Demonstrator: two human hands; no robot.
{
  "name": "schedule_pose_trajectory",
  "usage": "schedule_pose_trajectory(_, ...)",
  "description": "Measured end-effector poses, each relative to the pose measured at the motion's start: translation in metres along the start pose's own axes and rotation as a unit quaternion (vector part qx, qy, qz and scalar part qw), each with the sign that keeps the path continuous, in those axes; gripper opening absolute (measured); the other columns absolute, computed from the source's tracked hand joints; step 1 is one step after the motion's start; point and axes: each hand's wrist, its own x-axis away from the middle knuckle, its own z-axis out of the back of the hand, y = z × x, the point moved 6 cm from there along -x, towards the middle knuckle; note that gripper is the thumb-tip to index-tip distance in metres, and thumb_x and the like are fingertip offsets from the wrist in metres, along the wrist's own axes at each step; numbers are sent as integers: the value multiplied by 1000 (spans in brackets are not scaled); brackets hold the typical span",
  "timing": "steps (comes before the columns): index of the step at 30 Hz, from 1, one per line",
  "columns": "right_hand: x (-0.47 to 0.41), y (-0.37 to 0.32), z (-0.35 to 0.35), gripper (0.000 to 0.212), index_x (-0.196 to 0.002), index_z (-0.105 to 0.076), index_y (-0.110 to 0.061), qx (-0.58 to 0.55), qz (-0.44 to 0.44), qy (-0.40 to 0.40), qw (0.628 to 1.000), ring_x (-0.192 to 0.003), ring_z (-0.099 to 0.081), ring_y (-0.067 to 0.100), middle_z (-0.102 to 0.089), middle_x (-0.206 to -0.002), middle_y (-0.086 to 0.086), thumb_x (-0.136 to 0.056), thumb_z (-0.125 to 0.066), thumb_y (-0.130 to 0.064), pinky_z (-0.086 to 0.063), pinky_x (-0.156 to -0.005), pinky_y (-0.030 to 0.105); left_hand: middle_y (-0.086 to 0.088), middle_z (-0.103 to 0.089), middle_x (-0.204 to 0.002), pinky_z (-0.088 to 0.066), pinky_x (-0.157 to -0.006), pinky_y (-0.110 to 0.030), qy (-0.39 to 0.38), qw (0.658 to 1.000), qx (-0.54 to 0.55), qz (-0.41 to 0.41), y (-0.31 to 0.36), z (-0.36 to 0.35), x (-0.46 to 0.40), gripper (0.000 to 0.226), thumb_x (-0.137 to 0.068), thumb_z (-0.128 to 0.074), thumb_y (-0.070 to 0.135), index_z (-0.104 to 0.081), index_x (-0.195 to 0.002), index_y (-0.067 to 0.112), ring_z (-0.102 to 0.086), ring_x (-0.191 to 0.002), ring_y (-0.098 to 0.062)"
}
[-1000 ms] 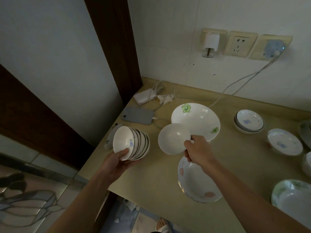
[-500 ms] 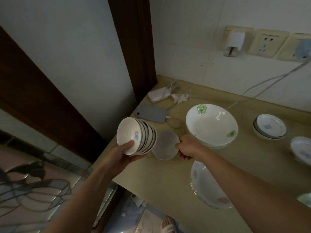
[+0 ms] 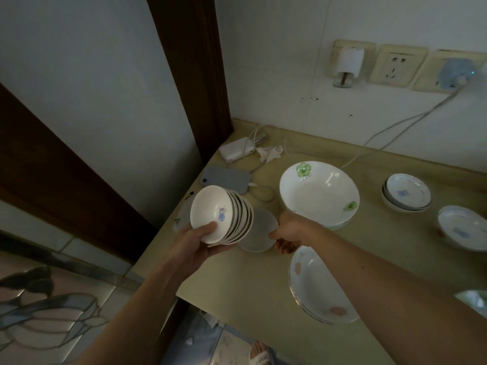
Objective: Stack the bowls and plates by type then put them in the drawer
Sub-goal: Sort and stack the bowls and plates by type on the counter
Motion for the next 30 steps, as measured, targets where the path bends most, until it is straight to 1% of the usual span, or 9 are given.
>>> schedule_pose_trajectory(4,7,-4,3,18,-92,-58,1,1,13,6,1000,-57,-69,24,-69,-73,19,-100,-61,-15,-63,-61,35,-22,-65,-128,-59,-79,-58,-2,1000,-17,-2,3,-5,-1,54,-82,-72,2,-57,-133,10,-68,-106,-48)
schedule_pose_trajectory(7,24,-21,27,15,-94,-62,-5,125,65,112,984,-70,-75,29,-72,-85,18,-94,-65,-20,-65,-71,41,-21,-63,-131,-59,-78,-57,0,999,-35,-9,6,-8,-2,53,-85,-70,4,-56,-135,10,-68,-107,-46)
schedule_pose_trajectory(9,40,-36,45,18,-97,-65,-5,76,114,169,976,-71,-76,27,-73,-85,14,-88,-66,-21,-65,-71,41,-20,-64,-130,-59,-79,-58,-1,999,-52,-12,9,-11,-3,48,-88,-67,3,-57,-134,11,-68,-109,-45)
schedule_pose_trajectory(12,63,-53,46,42,-116,-63,-17,-169,140,61,974,-84,-77,27,-69,-105,4,-81,-71,-39,-65,-73,42,-20,-62,-131,-60,-77,-59,11,996,-91,-8,13,-15,-3,45,-92,-64,2,-55,-135,10,-63,-113,-47)
schedule_pose_trajectory(15,77,-65,25,64,-130,-60,-31,-173,143,-54,973,-98,-73,27,-61,-122,0,-76,-68,-63,-63,-73,39,-19,-61,-130,-61,-69,-52,15,989,-148,-1,13,-29,-3,35,-93,-63,4,-60,-127,11,-63,-112,-42)
schedule_pose_trajectory(19,65,-60,19,44,-118,-63,-18,-88,156,41,983,-90,-74,22,-71,-107,3,-86,-72,-47,-65,-74,38,-16,-58,-132,-61,-61,-44,22,979,-201,8,10,-50,-3,41,-95,-61,7,-55,-135,12,-60,-112,-39)
schedule_pose_trajectory(21,57,-51,23,36,-116,-61,-11,-108,140,61,982,-90,-73,25,-69,-106,9,-89,-71,-33,-65,-70,38,-16,-57,-134,-62,-61,-45,18,975,-219,16,8,-57,-2,42,-96,-59,6,-53,-137,12,-60,-113,-39)
schedule_pose_trajectory(24,47,-35,27,34,-121,-61,0,-165,111,76,977,-94,-71,32,-68,-107,18,-93,-62,-18,-65,-72,44,-17,-52,-135,-62,-66,-52,33,964,-263,21,6,-67,-2,44,-96,-54,0,-51,-138,10,-56,-117,-41)
schedule_pose_trajectory(30,37,-20,27,21,-113,-62,-1,-189,90,106,972,-94,-69,33,-67,-105,19,-97,-55,-13,-65,-67,42,-17,-52,-130,-58,-80,-62,65,942,-328,38,6,-84,-7,43,-95,-48,-3,-50,-137,7,-55,-115,-44)
